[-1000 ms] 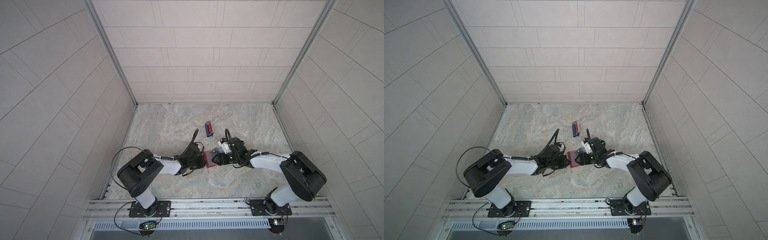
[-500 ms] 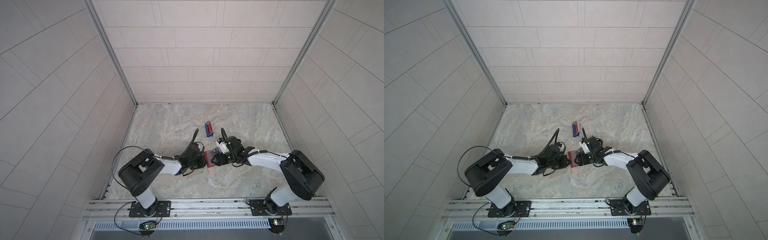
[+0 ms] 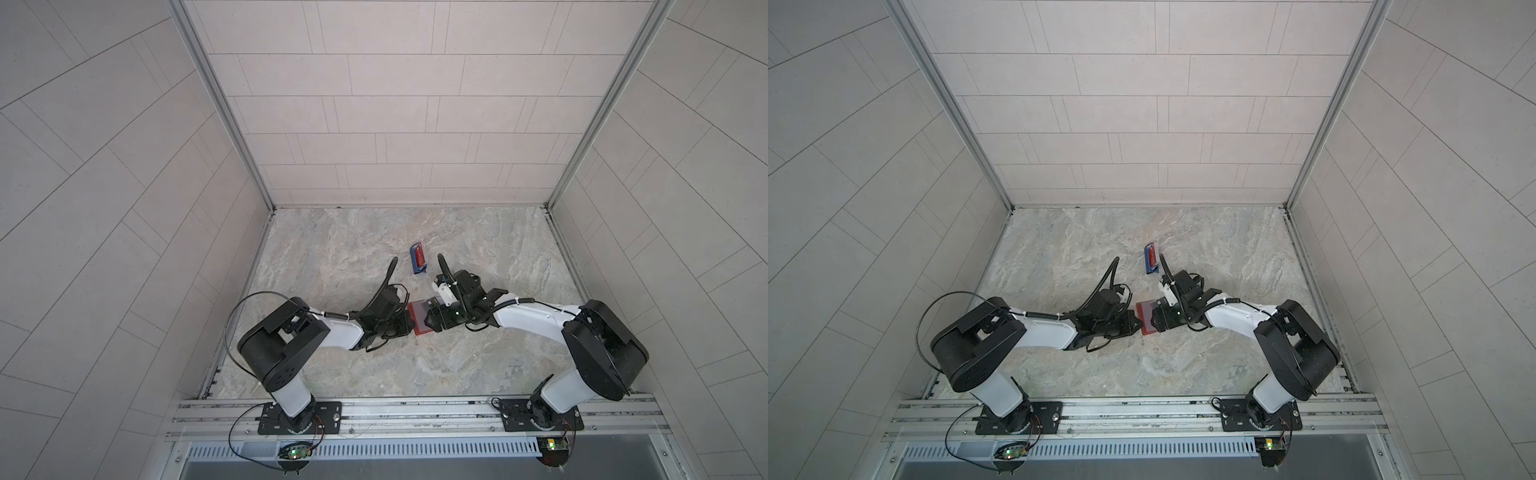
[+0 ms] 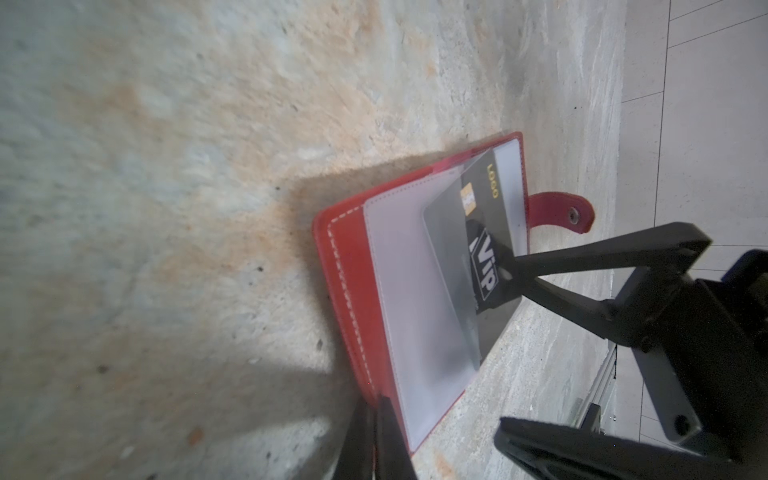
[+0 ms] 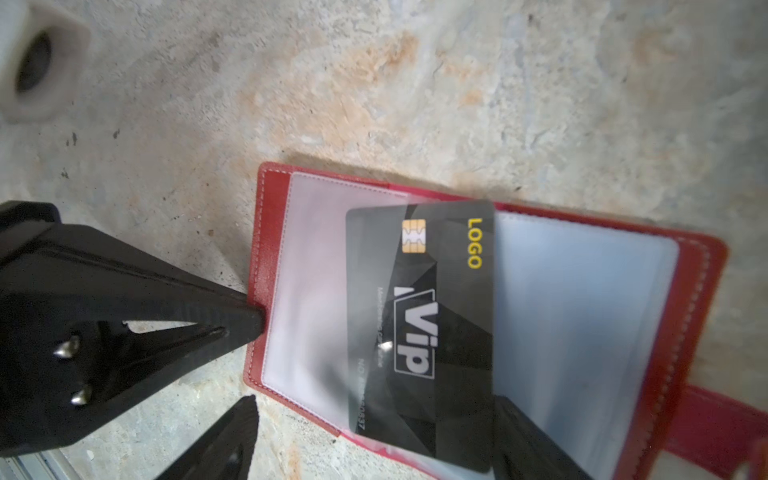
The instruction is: Put the credit cards into the card holder
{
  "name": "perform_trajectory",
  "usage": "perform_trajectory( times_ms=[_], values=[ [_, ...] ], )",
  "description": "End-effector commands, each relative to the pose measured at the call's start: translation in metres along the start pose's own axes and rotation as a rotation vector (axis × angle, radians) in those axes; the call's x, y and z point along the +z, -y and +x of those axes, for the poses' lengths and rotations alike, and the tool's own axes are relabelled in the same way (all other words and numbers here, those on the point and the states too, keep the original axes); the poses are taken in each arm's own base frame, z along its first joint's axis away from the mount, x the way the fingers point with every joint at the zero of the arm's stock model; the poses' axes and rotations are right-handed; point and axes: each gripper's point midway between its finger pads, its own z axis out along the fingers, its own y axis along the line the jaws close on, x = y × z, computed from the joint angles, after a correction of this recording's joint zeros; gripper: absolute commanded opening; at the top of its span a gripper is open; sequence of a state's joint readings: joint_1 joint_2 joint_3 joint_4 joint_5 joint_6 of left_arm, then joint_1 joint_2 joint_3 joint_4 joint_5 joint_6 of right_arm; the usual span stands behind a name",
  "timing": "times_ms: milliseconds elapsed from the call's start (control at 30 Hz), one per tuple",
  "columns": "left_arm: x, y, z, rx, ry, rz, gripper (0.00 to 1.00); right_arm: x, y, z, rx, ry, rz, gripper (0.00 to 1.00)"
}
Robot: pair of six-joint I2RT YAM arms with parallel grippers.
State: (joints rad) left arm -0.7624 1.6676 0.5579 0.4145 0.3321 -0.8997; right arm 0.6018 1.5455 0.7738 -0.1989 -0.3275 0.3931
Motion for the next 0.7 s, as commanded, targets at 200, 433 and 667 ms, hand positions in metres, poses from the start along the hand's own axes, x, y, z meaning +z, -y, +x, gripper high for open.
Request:
perform_trajectory(
  times_ms=[200, 433, 667],
  values=[
    [0.002, -0.055, 0.038, -0.026, -0.119, -0.195, 0.0, 0.008, 0.013, 0.032, 0.002, -0.135, 0.05, 0.84],
    [0.002, -0.054, 0.038, -0.023, -0.122, -0.19, 0.0, 0.01, -0.007, 0.031, -0.014, -0.134, -0.046, 0.8],
    [0.003, -0.054, 0.038, -0.021, -0.125, -0.192, 0.0, 0.006, -0.017, 0.026, -0.022, -0.112, -0.096, 0.77]
  ],
)
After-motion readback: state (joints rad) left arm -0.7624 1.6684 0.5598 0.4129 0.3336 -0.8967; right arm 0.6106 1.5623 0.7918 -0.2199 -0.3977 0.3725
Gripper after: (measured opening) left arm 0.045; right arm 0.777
